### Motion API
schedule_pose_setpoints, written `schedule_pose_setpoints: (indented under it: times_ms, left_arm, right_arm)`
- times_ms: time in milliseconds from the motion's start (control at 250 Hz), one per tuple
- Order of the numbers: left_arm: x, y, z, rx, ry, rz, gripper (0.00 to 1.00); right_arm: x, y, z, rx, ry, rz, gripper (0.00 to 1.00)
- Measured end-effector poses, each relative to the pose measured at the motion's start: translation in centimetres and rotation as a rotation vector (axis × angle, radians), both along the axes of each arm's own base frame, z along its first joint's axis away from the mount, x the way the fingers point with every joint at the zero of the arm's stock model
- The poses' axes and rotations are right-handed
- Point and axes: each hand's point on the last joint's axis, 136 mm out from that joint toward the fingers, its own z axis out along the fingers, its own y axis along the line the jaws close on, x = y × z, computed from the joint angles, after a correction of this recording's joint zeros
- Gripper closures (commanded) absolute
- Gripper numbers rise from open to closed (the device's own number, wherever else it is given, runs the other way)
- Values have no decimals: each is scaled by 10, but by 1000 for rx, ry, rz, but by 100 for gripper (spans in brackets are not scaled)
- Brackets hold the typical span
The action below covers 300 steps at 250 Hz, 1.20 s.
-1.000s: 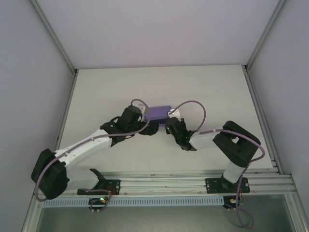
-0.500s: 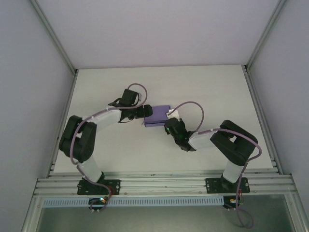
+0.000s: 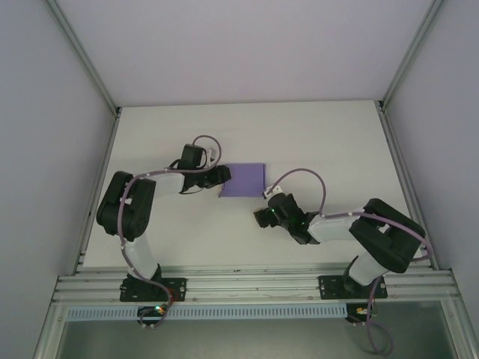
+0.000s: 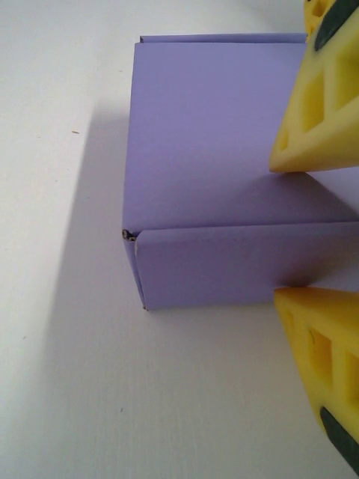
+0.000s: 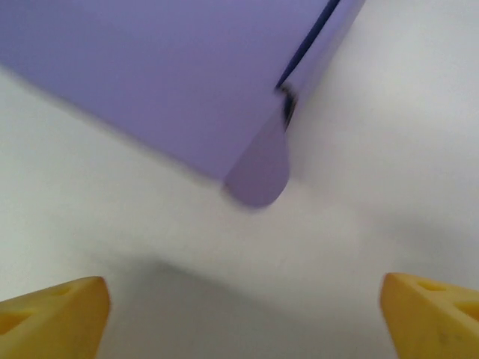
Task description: Assemble paper box
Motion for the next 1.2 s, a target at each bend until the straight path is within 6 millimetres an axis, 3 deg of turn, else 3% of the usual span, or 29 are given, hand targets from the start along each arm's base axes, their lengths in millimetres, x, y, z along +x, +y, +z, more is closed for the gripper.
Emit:
schedule_pose_setpoints:
  times_ms: [88, 188, 260, 459, 587, 675, 807, 938, 1018, 1122, 1198]
  left_arm:
    - [0, 2, -1, -29, -10, 6, 64]
    - [0, 5, 0, -75, -21, 15, 68]
    - [0, 9, 0, -117, -21, 30, 74]
    - [-1, 17, 0, -182, -25, 52, 74]
    - [0, 19, 0, -206, -31, 59, 75]
    - [0, 20, -1, -226, -33, 61, 77]
    - [0, 21, -1, -252, -35, 66, 78]
    - [0, 23, -1, -269, -40, 68, 78]
    - [-1, 23, -1, -271, -44, 69, 78]
    - [-1, 23, -1, -271, -43, 69, 78]
    - [0, 23, -1, -271, -44, 69, 77]
  right_arm:
    - [-6, 6, 12, 40, 35, 49, 0]
    - [1, 12, 33, 127, 48, 59, 0]
    - [16, 9, 50, 219, 56, 25, 0]
    - [68, 6, 81, 450, 140, -76, 0]
    - [100, 22, 77, 558, 258, -116, 1]
    - [113, 23, 56, 625, 357, -164, 0]
    - [113, 18, 20, 659, 487, -230, 1]
    - [124, 33, 34, 733, 505, -182, 3]
    - [124, 45, 33, 765, 535, -138, 7]
    - [124, 55, 26, 800, 588, -100, 17]
    - [129, 60, 33, 838, 596, -75, 27]
